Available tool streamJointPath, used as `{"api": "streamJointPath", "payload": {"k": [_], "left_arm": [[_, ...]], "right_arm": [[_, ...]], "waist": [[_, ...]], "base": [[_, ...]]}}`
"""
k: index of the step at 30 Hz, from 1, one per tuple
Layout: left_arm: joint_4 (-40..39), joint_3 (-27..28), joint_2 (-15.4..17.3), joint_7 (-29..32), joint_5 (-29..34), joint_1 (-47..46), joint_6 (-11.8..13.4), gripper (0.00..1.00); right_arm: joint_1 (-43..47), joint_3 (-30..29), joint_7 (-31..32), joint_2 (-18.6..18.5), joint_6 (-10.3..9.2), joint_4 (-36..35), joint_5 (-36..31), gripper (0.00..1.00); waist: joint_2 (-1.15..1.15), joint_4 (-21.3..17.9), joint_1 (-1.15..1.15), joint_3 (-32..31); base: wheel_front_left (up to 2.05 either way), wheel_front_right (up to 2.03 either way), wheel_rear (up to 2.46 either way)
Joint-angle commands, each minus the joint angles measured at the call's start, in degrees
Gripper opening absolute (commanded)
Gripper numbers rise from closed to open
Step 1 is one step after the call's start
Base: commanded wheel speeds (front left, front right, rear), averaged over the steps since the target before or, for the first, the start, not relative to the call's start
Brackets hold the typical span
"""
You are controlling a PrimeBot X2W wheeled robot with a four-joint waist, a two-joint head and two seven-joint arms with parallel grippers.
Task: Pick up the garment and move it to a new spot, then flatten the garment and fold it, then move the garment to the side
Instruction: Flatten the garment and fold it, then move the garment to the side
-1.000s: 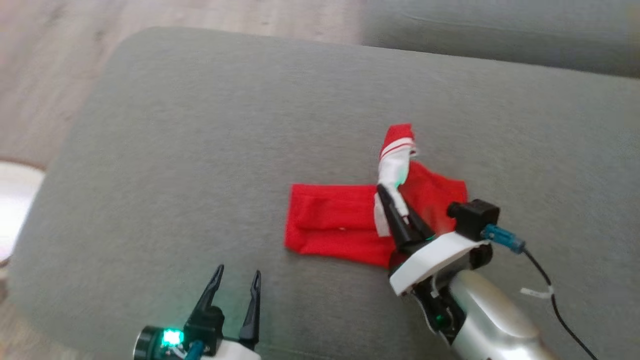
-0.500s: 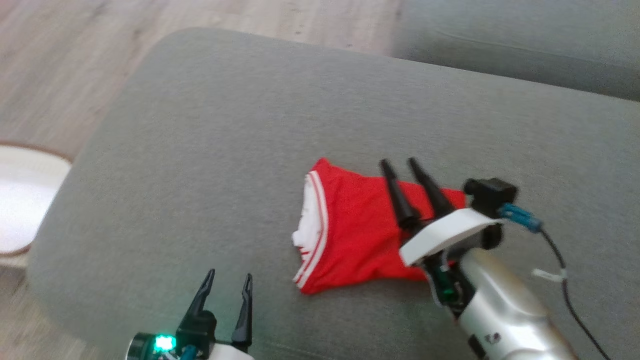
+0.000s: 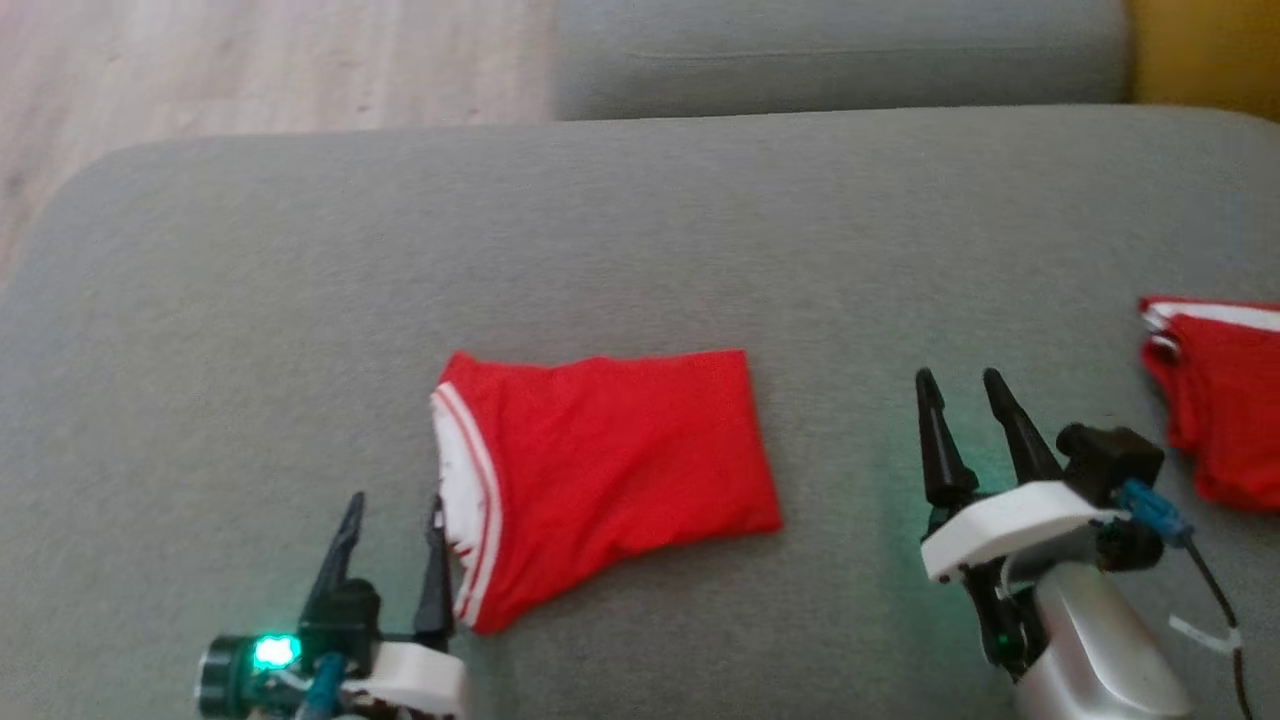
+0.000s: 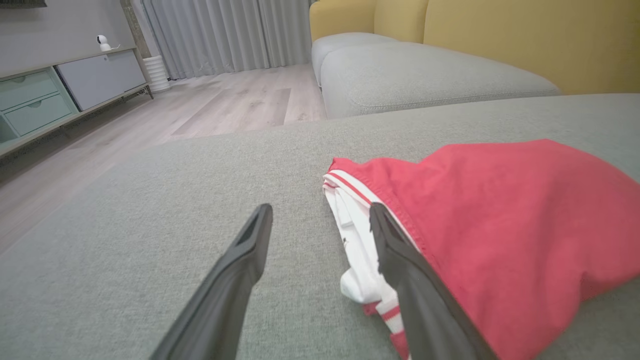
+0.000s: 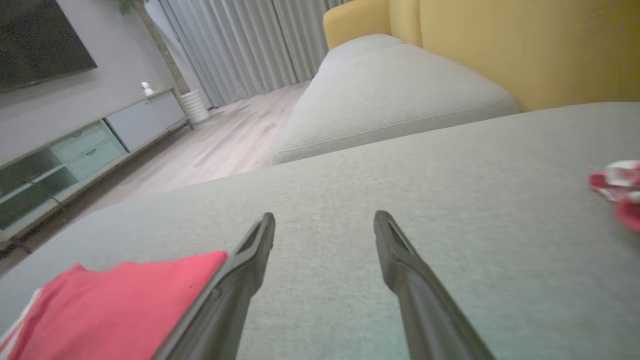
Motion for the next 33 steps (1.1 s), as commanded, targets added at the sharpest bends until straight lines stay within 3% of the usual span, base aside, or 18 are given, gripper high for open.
{"api": "streamJointPath", "payload": {"k": [1, 13, 21, 26, 31, 33], "left_arm": [[-1.8, 3.2, 0.8, -0.3, 0.0, -1.0, 0.8, 1.0], [-2.0, 5.5, 0.4, -0.3, 0.0, 1.4, 0.6, 1.0], [-1.6, 2.7, 0.1, -0.3, 0.8, -1.0, -1.0, 1.0], [-0.6, 0.3, 0.0, -0.3, 0.4, -1.6, -1.6, 1.0], [-0.1, -1.0, -0.1, -0.3, 0.1, -1.5, -1.6, 1.0], [-0.2, -1.0, -0.1, -0.3, 0.0, -1.4, -1.5, 1.0]], "right_arm": [[-0.5, 0.6, -0.4, 0.6, -0.04, -2.1, -1.6, 1.0], [3.8, 1.3, -0.4, 0.6, -0.04, -2.0, -5.7, 1.0], [-2.5, 10.4, -0.4, 0.6, -0.04, -1.4, -1.2, 1.0], [-8.3, 16.5, -0.4, 0.6, -0.04, 6.8, 0.1, 1.0], [-11.4, 17.6, 2.1, 0.6, -0.04, 18.3, -0.4, 1.0], [-11.4, 17.6, 2.4, 0.6, -0.04, 19.9, -0.3, 1.0]], "waist": [[0.0, -3.4, 0.0, -0.4], [0.0, -3.4, 0.0, 0.1], [0.0, 1.1, 0.0, 3.4], [0.0, 6.4, 0.0, 4.7], [0.0, 10.1, 0.0, 5.4], [0.0, 10.3, 0.0, 5.4]], "base": [[0.0, 0.0, 0.0], [0.0, 0.0, 0.0], [0.0, 0.0, 0.0], [0.0, 0.0, 0.0], [0.0, 0.0, 0.0], [0.0, 0.0, 0.0]]}}
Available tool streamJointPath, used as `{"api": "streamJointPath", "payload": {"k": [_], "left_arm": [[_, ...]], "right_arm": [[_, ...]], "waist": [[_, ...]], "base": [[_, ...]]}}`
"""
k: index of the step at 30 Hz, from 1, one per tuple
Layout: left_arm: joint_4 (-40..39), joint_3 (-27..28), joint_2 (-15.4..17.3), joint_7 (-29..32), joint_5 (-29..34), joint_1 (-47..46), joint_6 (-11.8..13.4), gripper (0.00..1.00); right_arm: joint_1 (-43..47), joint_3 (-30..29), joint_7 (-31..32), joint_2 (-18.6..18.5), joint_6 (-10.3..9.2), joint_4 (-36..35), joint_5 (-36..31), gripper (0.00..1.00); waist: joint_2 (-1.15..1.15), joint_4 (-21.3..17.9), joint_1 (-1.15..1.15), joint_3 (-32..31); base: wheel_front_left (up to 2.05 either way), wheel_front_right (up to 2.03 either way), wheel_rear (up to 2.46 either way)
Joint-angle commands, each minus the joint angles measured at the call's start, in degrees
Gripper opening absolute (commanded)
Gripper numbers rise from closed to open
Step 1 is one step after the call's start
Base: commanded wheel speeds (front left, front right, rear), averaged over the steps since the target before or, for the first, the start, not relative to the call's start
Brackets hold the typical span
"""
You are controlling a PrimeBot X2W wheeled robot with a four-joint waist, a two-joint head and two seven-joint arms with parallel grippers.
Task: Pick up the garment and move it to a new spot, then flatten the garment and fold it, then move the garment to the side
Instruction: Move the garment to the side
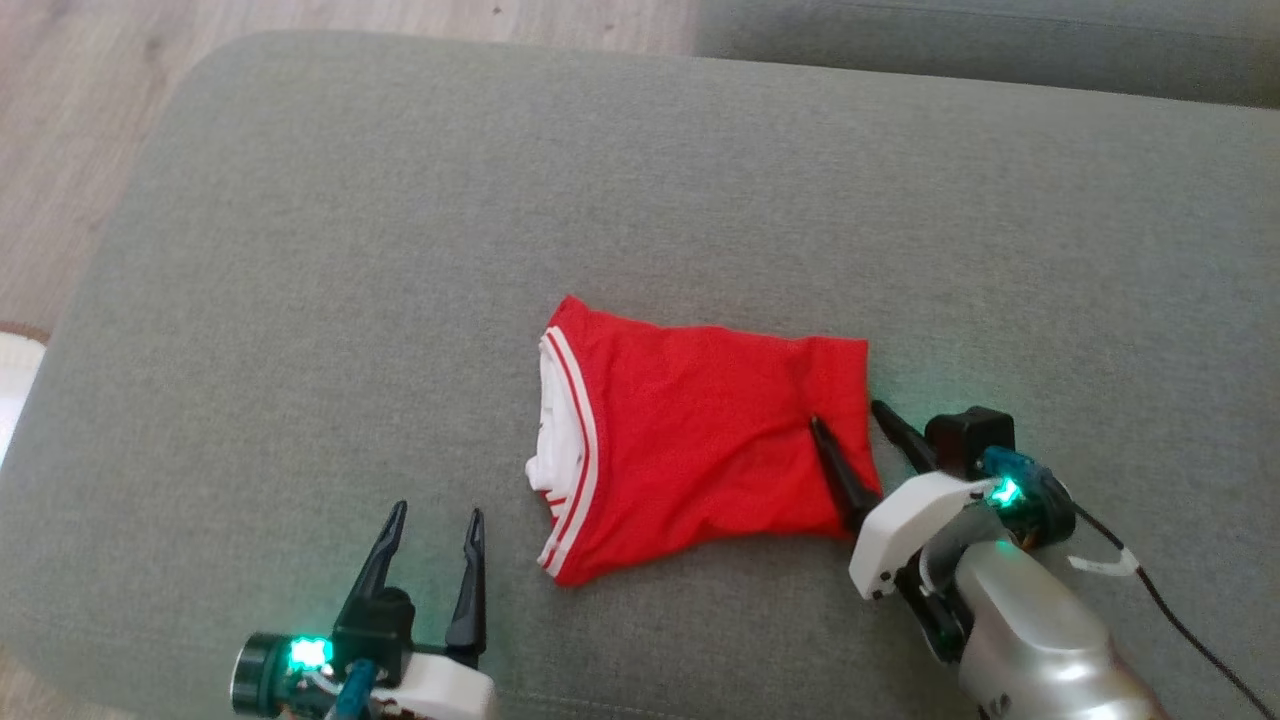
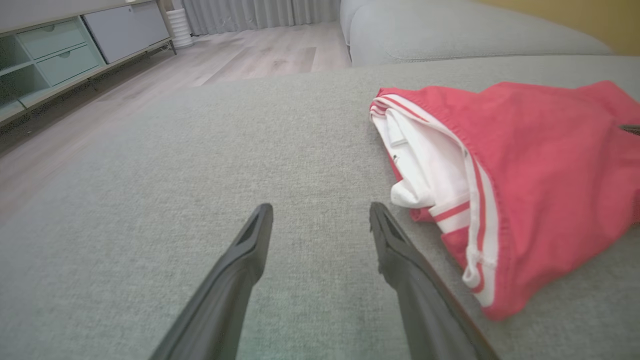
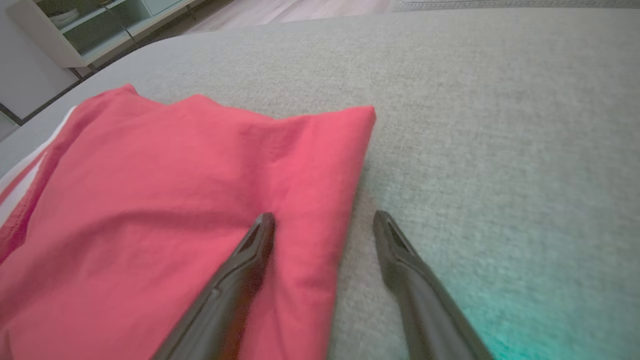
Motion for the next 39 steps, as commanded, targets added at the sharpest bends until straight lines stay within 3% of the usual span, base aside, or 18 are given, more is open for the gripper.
{"api": "streamJointPath", "payload": {"k": [1, 2, 3, 8, 19, 24, 30, 39], "left_arm": [[-1.4, 1.5, 0.1, -0.3, -0.5, -1.3, 0.3, 1.0], [-1.5, 1.7, 0.1, -0.3, -0.6, -1.2, 0.4, 1.0], [-1.5, 2.0, 0.1, -0.3, -0.6, -1.0, 0.6, 1.0], [-1.8, 3.0, 0.1, -0.3, -0.4, -0.7, 0.5, 1.0], [-2.7, 3.1, 0.2, -0.3, 0.8, -4.1, -0.5, 1.0], [-2.5, 3.1, 0.5, -0.3, 1.3, -5.6, -0.9, 1.0], [-1.6, 2.3, 0.6, -0.3, 1.7, -6.6, -1.5, 1.0], [-1.5, 2.6, 1.7, -0.3, 1.6, -6.9, -1.7, 1.0]], "right_arm": [[-0.7, 1.5, 0.5, 0.4, -0.04, 0.2, 0.2, 0.93], [-0.4, 2.3, 0.4, 0.4, -0.04, 0.3, 1.3, 0.25], [-0.1, 3.0, 0.1, 0.4, -0.04, 0.1, 2.5, 0.0], [-0.7, 4.2, -2.0, 0.4, -0.04, -1.6, 5.8, 0.0], [-0.5, 3.3, -2.4, 0.4, -0.04, -8.4, 7.4, 0.0], [0.4, 2.6, -2.4, 0.4, -0.04, -11.5, 7.7, 0.0], [-1.0, 0.7, -2.4, 0.4, -0.04, -14.6, 5.5, 0.0], [-14.9, -5.9, -2.4, -1.1, -0.04, -12.5, -4.2, 0.0]], "waist": [[0.0, 0.9, 0.0, 0.7], [0.0, 0.7, 0.0, 0.7], [0.0, 0.3, 0.0, 0.5], [0.0, -6.2, 0.0, -0.7], [0.0, -31.0, 0.0, 0.4], [0.0, -38.6, 0.0, 2.3], [0.0, -41.9, 0.0, 4.1], [0.0, -40.5, 0.0, 7.2]], "base": [[0.0, 0.0, 0.0], [0.0, 0.0, 0.0], [0.0, 0.0, 0.0], [0.0, 0.0, 0.0], [0.0, 0.0, 0.0], [0.0, 0.0, 0.0], [0.0, 0.0, 0.0], [0.0, 0.0, 0.0]]}}
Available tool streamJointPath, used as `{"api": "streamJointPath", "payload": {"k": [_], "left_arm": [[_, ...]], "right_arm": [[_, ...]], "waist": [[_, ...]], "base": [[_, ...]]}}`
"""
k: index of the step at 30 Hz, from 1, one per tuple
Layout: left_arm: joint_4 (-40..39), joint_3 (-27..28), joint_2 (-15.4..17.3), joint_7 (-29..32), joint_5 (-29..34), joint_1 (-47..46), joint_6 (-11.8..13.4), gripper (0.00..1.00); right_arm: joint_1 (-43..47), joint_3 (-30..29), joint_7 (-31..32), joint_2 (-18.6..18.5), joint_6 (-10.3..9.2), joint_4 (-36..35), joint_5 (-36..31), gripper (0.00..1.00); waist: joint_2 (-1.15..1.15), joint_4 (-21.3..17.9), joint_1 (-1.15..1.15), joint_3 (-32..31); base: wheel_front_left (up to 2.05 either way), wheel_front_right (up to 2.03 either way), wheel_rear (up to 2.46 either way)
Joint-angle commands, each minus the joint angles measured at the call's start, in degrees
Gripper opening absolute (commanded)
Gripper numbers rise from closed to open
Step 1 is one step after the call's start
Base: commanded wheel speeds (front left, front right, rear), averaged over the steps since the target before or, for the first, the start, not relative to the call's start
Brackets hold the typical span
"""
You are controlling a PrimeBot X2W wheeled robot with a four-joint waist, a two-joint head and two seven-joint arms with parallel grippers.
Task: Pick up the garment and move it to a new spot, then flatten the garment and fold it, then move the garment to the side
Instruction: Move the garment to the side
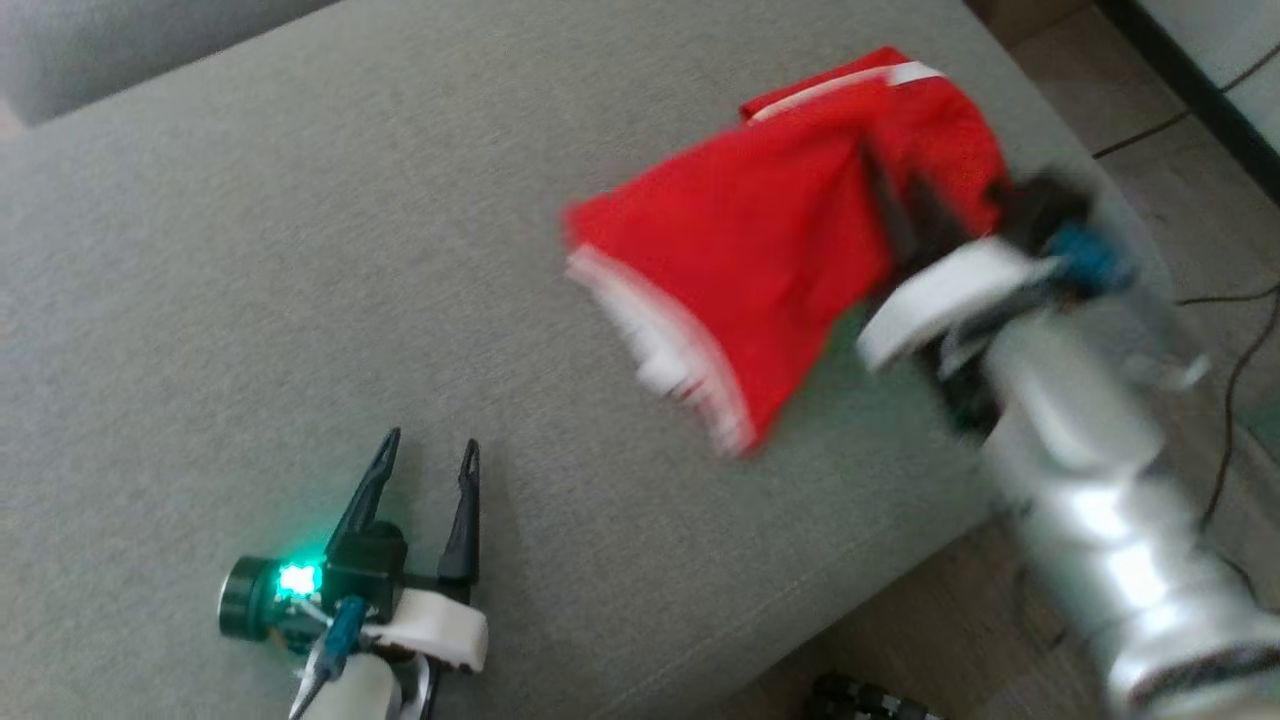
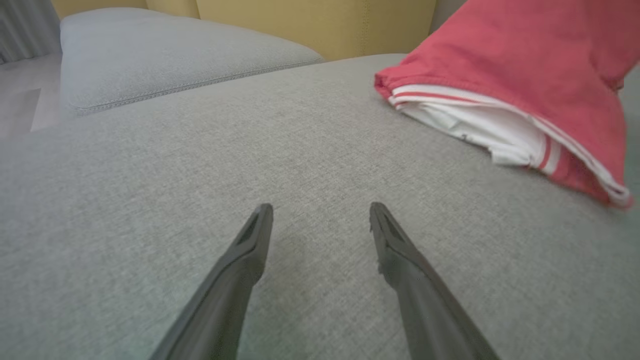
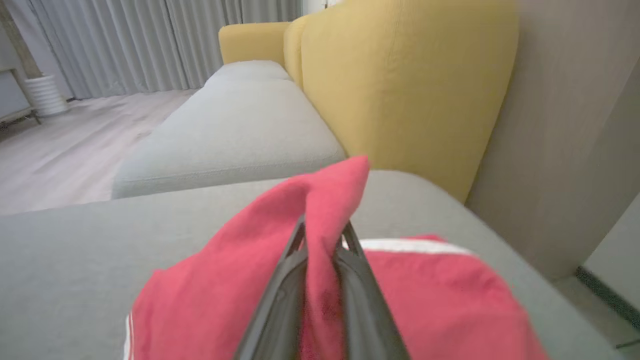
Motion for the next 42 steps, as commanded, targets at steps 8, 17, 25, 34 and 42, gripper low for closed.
{"api": "streamJointPath", "payload": {"k": [8, 17, 25, 34, 42], "left_arm": [[-1.1, 1.6, 1.4, -0.3, 0.3, -3.0, 0.1, 1.0], [-2.5, 3.6, 1.4, -0.3, -0.5, -2.3, 2.1, 1.0], [-4.4, 6.4, 0.7, -0.3, -1.7, -0.6, 4.1, 1.0], [-4.4, 8.4, -0.1, -0.3, -2.2, 2.3, 4.6, 1.0], [-4.0, 9.3, -0.3, -0.3, -1.9, 5.1, 4.1, 1.0]], "right_arm": [[-13.7, -12.5, 0.5, -10.8, -0.04, 12.0, -11.2, 0.78], [-11.9, -26.8, -0.7, -7.5, -0.04, 7.5, -22.4, 1.0], [2.0, -23.4, -0.8, -0.3, -0.04, -7.0, -18.4, 1.0], [15.4, -17.5, -0.8, 0.4, -0.04, -10.6, -10.5, 1.0], [21.7, -15.5, -0.8, 0.4, -0.04, -11.4, -4.1, 1.0]], "waist": [[0.0, 6.2, -0.01, 2.6], [0.0, 10.7, -0.01, 1.3], [0.0, 17.7, -0.01, -2.5], [0.0, 27.9, -0.01, -7.0], [0.0, 31.3, -0.01, -10.4]], "base": [[0.0, 0.0, 0.0], [0.0, 0.0, 0.0], [0.0, 0.0, 0.0], [0.0, 0.0, 0.0], [0.0, 0.0, 0.0]]}}
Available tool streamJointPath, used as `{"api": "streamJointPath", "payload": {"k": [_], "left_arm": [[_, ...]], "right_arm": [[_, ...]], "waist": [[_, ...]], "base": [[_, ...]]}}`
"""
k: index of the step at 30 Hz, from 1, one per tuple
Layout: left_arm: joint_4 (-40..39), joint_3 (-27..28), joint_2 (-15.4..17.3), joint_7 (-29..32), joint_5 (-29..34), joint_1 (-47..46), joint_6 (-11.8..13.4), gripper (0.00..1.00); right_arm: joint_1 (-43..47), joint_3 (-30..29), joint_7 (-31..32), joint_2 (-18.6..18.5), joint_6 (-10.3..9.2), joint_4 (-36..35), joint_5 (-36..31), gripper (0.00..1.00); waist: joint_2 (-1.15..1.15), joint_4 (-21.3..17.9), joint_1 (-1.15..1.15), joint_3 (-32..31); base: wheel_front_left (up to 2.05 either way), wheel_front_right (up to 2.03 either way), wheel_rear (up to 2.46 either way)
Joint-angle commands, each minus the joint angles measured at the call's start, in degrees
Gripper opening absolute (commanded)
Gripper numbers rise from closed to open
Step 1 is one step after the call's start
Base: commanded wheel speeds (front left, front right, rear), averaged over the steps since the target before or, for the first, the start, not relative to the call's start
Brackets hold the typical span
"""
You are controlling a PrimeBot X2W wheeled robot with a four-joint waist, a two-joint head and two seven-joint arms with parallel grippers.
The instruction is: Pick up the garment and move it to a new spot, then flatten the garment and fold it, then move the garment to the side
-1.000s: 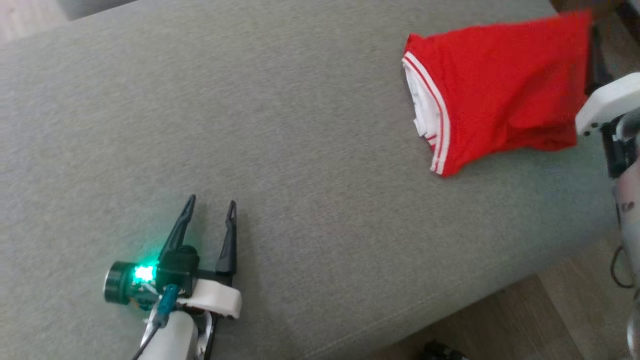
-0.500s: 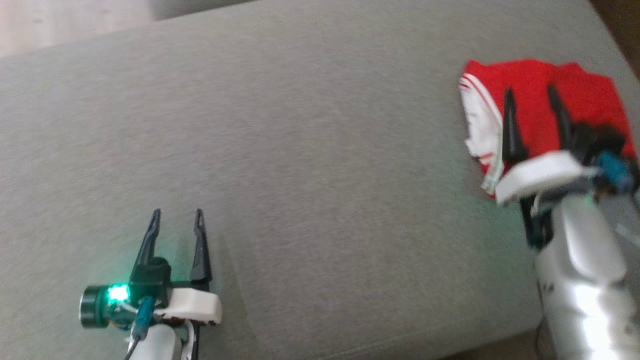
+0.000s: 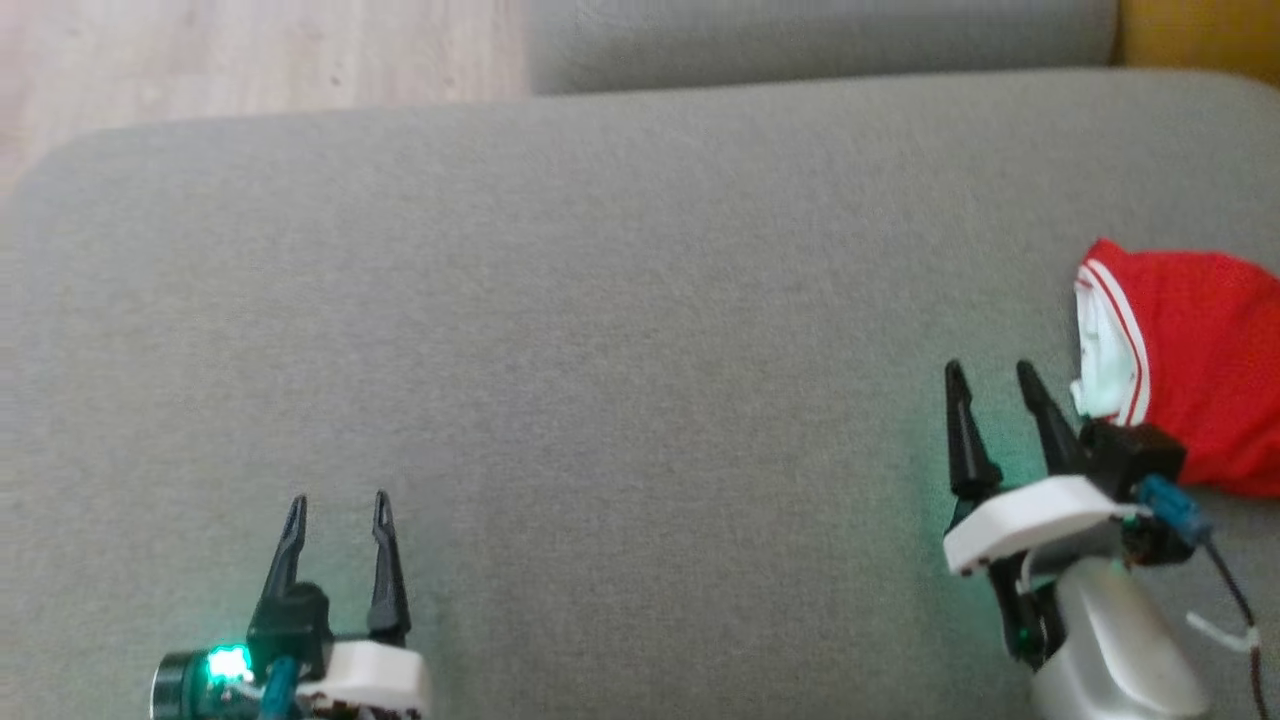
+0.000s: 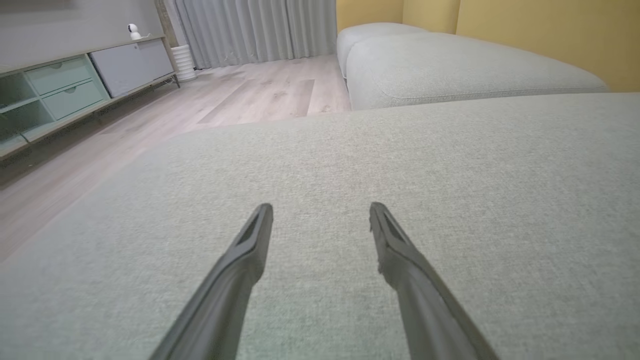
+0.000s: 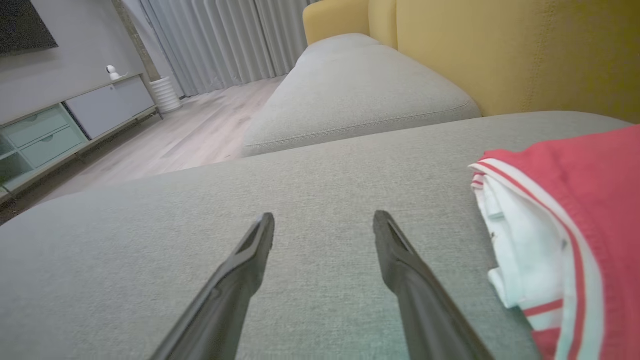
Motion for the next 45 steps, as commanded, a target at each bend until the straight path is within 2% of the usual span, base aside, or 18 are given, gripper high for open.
{"api": "streamJointPath", "payload": {"k": [1, 7, 21, 22, 27, 45], "left_arm": [[-1.9, 2.3, 0.2, -0.3, 0.1, -0.6, 0.0, 1.0], [-2.5, 3.5, 0.1, -0.3, -0.1, 0.6, -0.3, 1.0], [-4.1, 5.6, -0.2, -0.3, -2.2, 1.0, -3.8, 1.0], [-2.2, 3.7, -0.3, 0.0, -1.9, 2.5, -3.8, 0.0], [1.3, 3.8, -0.4, 0.3, -2.3, 3.5, -4.0, 0.0], [-0.3, 5.0, -0.4, 3.3, -14.9, 2.5, -5.4, 0.0]], "right_arm": [[-0.3, 1.8, -0.6, 0.2, -0.04, -2.0, 0.4, 1.0], [0.6, 3.0, -0.6, 0.2, -0.04, -2.3, 0.6, 1.0], [1.2, 4.1, -0.6, 0.2, -0.04, -4.4, 0.4, 1.0], [2.3, 2.6, 0.0, 0.1, 0.0, -2.6, 0.3, 0.0], [4.3, 2.5, 0.3, 0.3, 0.0, 0.6, 0.7, 0.0], [5.1, 0.8, 3.2, 0.3, -0.01, -2.5, 12.2, 0.0]], "waist": [[0.0, 1.0, 0.01, -1.7], [0.0, -0.2, 0.01, -2.7], [0.0, -2.5, 0.01, -3.7], [0.0, -2.5, 0.01, -3.7], [0.0, -2.5, 0.01, -3.8], [0.0, -2.3, 0.01, -4.0]], "base": [[0.0, 0.0, 0.0], [0.0, 0.0, 0.0], [0.0, 0.0, 0.0], [0.0, 0.0, 0.0], [0.0, 0.0, 0.0], [0.0, 0.0, 0.0]]}}
